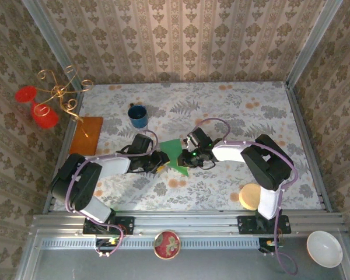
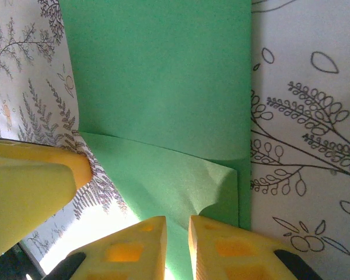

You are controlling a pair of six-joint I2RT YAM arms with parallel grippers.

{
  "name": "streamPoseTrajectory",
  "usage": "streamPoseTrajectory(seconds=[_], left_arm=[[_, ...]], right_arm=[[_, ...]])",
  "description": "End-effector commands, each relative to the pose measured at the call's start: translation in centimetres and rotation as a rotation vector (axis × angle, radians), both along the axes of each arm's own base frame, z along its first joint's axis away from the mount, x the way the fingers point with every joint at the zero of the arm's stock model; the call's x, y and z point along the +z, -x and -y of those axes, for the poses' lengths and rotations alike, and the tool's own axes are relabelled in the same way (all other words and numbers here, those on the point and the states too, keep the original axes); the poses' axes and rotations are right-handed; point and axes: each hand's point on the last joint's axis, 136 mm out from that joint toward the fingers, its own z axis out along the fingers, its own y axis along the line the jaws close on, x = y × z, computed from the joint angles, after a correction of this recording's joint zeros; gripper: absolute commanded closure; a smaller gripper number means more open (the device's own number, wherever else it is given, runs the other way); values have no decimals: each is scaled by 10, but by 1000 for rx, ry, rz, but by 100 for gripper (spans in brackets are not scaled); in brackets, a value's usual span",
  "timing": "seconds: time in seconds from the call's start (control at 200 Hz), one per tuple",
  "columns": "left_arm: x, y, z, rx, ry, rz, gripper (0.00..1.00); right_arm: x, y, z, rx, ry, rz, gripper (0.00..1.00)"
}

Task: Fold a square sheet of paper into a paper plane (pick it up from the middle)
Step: Third fold the triangle at the center of the table, then fourth fold the wing at the center of the table.

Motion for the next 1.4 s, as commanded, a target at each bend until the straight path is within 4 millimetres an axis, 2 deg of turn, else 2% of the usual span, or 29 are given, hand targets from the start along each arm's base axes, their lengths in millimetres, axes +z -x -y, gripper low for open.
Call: streamPoseTrajectory(seconds=[0.0,0.295,0.505,0.84,1.395], left_arm=[[3,-6,7,20,28,-6,58],[-6,-9,9,25,8,-38,61],[5,-16,15,16,35,-15,69],[23,-24,22,2,92,35,70],[24,-34,15,9,141,31,73]], right_arm=[[-20,6,12,-28,50,-57,79],[-24,8,14,-27,58,-69,81],[-26,7,13,-28,56,-72,82],[-26,8,15,-30,55,-74,83],[-27,9,16,-23,50,-72,84]])
